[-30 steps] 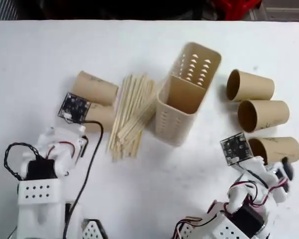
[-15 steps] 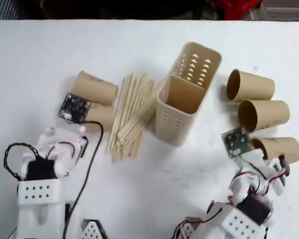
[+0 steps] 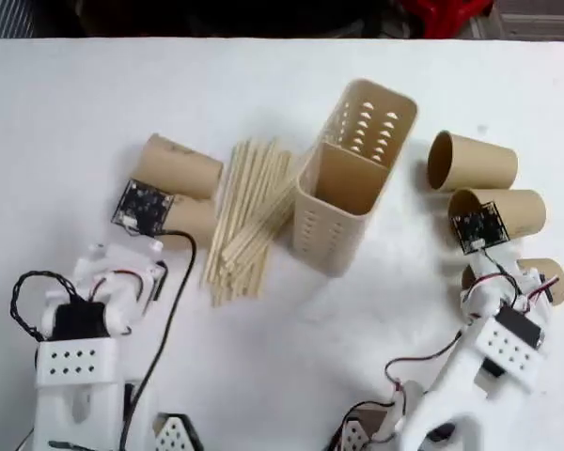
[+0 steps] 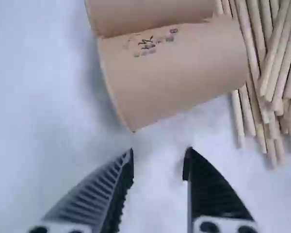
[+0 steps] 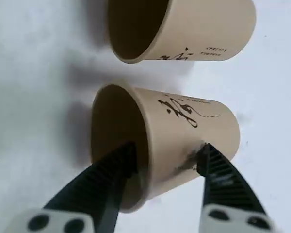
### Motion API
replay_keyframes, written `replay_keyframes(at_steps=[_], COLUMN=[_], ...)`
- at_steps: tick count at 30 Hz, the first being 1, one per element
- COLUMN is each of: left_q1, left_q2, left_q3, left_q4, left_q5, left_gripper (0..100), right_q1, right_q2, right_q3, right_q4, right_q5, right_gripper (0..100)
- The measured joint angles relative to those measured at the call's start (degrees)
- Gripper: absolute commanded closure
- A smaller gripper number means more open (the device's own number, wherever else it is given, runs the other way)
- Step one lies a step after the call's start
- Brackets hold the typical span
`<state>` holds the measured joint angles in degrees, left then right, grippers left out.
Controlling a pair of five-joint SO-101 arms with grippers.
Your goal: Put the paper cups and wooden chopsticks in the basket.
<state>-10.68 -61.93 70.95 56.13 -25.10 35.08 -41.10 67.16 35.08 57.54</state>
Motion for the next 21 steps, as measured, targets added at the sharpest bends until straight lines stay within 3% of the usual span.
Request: replay_keyframes(at_steps=[5,12,16,21], left_q1=[0.0,0.0,0.4,0.7], left_q2=[0.0,0.0,0.0,0.0], left_q3=[0.1,2.5,7.0,7.5], left_q4=[-0.2,-2.0,-8.3,-10.0], left_q5=[0.0,0.0,0.0,-0.4], left_gripper=[82,82,83,83], right_q1=[-0.2,3.0,8.3,9.1], right_q2=[5.5,7.6,8.4,9.4], right_q3=[-1.8,-5.1,-12.7,-27.7], right_q4=[-6.2,-6.4,2.8,23.4], right_q5=[-0.4,-0.5,-1.5,-10.1], right_gripper=[98.1,98.1,98.1,98.1])
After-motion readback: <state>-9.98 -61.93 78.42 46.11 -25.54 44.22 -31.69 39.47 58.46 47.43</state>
